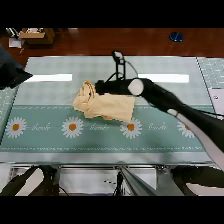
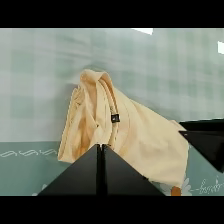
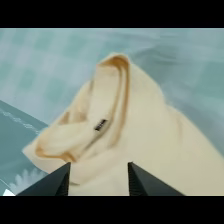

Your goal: Fold the shirts.

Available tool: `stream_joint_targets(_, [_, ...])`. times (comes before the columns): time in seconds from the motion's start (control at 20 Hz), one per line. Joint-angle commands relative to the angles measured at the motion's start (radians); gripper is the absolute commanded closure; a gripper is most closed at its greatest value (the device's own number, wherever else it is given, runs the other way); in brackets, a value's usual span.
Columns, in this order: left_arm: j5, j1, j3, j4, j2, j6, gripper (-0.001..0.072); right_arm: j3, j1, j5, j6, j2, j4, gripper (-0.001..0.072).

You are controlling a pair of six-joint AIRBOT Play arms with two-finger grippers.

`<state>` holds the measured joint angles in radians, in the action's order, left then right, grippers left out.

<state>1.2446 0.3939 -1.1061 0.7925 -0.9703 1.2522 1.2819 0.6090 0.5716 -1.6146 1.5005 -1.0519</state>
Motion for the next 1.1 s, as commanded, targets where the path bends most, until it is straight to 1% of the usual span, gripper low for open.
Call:
stream_joint_targets(0.0, [-0.006,-0.002,0.006,0.002,0.001,-0.010,0.0684,0.000,-0.180,0.486,-0.018,-0.124,-0.407,0.0262])
stream_joint_targets(0.05, [-0.005,-0.002,0.006,0.002,0.001,-0.011,0.0684,-0.001,-0.243,0.662,-0.026,-0.138,-0.539,0.0262])
stream_joint_targets(0.1, [-0.005,-0.002,0.006,0.002,0.001,-0.011,0.0684,-0.014,-0.314,0.808,-0.018,-0.140,-0.629,0.0262])
stream_joint_targets(0.15, [-0.005,-0.002,0.006,0.002,0.001,-0.011,0.0684,-0.049,-0.392,0.880,0.004,-0.140,-0.615,0.0258])
stream_joint_targets(0.2, [-0.005,-0.002,0.006,0.001,0.001,-0.011,0.0684,-0.100,-0.468,0.886,0.004,-0.140,-0.514,0.0221])
stream_joint_targets(0.25, [-0.005,-0.002,0.006,0.002,0.001,-0.010,0.0684,-0.153,-0.525,0.846,-0.002,-0.140,-0.379,0.0176])
stream_joint_targets(0.3, [-0.005,-0.002,0.006,0.002,0.001,-0.011,0.0684,-0.222,-0.578,0.760,0.003,-0.140,-0.190,0.0135])
stream_joint_targets(0.35, [-0.005,-0.002,0.006,0.002,0.001,-0.011,0.0684,-0.289,-0.603,0.650,0.035,-0.140,-0.005,0.0125])
stream_joint_targets(0.4, [-0.005,-0.002,0.006,0.002,0.000,-0.011,0.0684,-0.347,-0.605,0.542,0.084,-0.140,0.146,0.0125])
stream_joint_targets(0.45, [-0.005,-0.002,0.006,0.002,0.000,-0.011,0.0684,-0.389,-0.593,0.448,0.115,-0.140,0.253,0.0125])
stream_joint_targets(0.5, [-0.005,-0.002,0.006,0.002,0.000,-0.010,0.0684,-0.422,-0.569,0.358,0.132,-0.139,0.326,0.0125])
stream_joint_targets(0.6, [-0.005,-0.002,0.006,0.002,0.000,-0.010,0.0684,-0.443,-0.508,0.256,0.143,-0.121,0.378,0.0125])
stream_joint_targets(0.75, [-0.005,-0.002,0.006,0.002,0.000,-0.010,0.0684,-0.443,-0.418,0.201,0.144,-0.049,0.432,0.0126])
stream_joint_targets(0.9, [-0.005,-0.002,0.006,0.002,0.000,-0.010,0.0684,-0.443,-0.356,0.195,0.164,0.033,0.521,0.0133])
stream_joint_targets(0.95, [-0.005,-0.002,0.006,0.002,0.000,-0.010,0.0684,-0.443,-0.341,0.194,0.200,0.049,0.558,0.0173])
stream_joint_targets(1.0, [-0.005,-0.002,0.006,0.002,0.000,-0.010,0.0684,-0.443,-0.330,0.194,0.262,0.056,0.594,0.0273])
stream_joint_targets(1.05, [-0.005,-0.002,0.006,0.002,0.000,-0.010,0.0684,-0.441,-0.325,0.198,0.321,0.056,0.626,0.0404])
